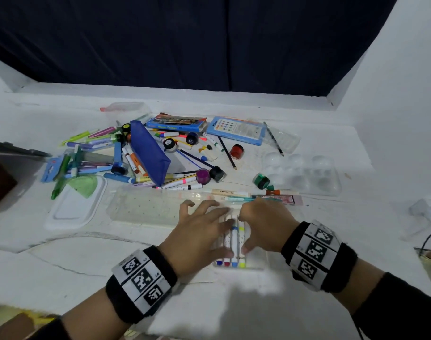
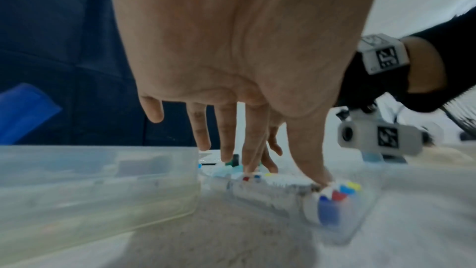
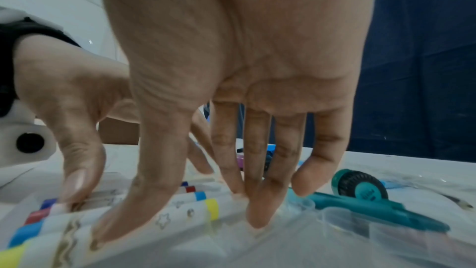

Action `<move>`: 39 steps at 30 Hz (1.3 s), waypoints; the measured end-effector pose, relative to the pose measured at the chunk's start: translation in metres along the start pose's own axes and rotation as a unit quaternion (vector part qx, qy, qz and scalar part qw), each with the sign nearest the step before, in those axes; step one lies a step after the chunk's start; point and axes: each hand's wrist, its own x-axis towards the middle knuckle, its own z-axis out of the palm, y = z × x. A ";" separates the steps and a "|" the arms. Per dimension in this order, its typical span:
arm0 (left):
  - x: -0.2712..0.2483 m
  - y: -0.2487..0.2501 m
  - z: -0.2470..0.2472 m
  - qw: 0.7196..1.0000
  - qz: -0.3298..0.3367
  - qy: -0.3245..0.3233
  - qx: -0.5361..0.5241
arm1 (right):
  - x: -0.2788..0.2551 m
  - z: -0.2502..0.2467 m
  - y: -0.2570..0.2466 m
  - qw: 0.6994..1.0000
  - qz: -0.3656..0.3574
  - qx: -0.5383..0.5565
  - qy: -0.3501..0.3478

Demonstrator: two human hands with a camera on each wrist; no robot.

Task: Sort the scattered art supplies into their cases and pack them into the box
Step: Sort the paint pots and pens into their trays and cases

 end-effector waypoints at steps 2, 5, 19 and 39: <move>-0.006 -0.010 -0.015 0.995 -0.037 0.054 -0.069 | 0.001 0.000 0.003 0.999 0.001 0.031 0.010; -0.007 -0.048 -0.040 0.984 -0.080 0.133 -0.091 | 0.009 -0.004 0.006 0.993 0.001 0.089 0.077; 0.031 -0.221 -0.069 0.994 0.029 0.045 0.096 | 0.131 -0.032 -0.020 0.968 -0.126 0.200 0.079; 0.074 -0.222 -0.069 0.990 0.124 -0.068 -0.013 | 0.132 -0.039 -0.022 0.976 -0.030 0.122 0.177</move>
